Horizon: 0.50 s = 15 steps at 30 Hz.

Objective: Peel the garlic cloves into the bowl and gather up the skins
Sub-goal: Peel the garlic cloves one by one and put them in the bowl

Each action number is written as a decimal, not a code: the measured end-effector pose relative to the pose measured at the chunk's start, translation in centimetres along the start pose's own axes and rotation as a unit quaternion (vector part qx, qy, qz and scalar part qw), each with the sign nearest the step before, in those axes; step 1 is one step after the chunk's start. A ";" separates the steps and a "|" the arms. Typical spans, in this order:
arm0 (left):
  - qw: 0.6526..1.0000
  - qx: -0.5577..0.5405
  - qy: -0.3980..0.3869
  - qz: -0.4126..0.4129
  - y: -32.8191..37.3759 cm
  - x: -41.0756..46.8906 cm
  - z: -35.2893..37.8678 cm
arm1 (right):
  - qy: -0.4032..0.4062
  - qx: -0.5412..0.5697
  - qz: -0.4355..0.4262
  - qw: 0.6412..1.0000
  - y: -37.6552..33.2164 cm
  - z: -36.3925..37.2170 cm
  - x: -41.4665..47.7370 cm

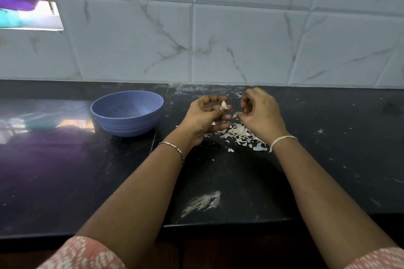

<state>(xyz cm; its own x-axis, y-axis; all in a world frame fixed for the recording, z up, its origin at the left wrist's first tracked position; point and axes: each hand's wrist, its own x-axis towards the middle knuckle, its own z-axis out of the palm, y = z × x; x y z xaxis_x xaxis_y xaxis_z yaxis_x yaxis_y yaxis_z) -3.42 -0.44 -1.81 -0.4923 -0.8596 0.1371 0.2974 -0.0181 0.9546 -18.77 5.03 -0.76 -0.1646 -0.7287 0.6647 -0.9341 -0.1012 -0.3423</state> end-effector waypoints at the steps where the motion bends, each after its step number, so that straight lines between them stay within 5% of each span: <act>1: 1.000 0.003 0.003 0.001 0.0 0.0 0.0 | 0.003 0.008 -0.015 1.000 -0.1 0.0 -0.1; 15: 0.987 0.148 0.032 0.060 -0.6 0.4 0.3 | -0.031 0.132 0.075 0.988 -1.1 0.4 0.0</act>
<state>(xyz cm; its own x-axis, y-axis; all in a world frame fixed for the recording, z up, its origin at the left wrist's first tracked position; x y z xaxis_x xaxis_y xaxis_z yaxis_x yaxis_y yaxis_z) -4.09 -0.64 -2.20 -0.4135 -0.8767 0.2457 0.0932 0.2277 0.9693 -17.57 4.89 -0.66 -0.2684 -0.7877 0.5546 -0.7837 -0.1562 -0.6012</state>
